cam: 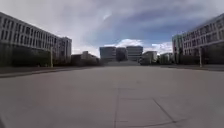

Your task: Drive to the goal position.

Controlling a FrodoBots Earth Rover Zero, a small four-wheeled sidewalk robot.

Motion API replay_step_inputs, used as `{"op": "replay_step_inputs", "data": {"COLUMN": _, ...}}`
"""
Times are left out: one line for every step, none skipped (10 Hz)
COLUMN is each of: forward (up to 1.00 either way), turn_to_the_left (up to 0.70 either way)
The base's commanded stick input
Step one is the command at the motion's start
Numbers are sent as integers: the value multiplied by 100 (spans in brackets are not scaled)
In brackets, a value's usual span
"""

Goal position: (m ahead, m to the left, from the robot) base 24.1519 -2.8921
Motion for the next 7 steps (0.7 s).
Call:
{"op": "replay_step_inputs", "data": {"forward": 85, "turn_to_the_left": -1}}
{"op": "replay_step_inputs", "data": {"forward": 85, "turn_to_the_left": -1}}
{"op": "replay_step_inputs", "data": {"forward": 85, "turn_to_the_left": -2}}
{"op": "replay_step_inputs", "data": {"forward": 85, "turn_to_the_left": -2}}
{"op": "replay_step_inputs", "data": {"forward": 85, "turn_to_the_left": -2}}
{"op": "replay_step_inputs", "data": {"forward": 85, "turn_to_the_left": -1}}
{"op": "replay_step_inputs", "data": {"forward": 85, "turn_to_the_left": -1}}
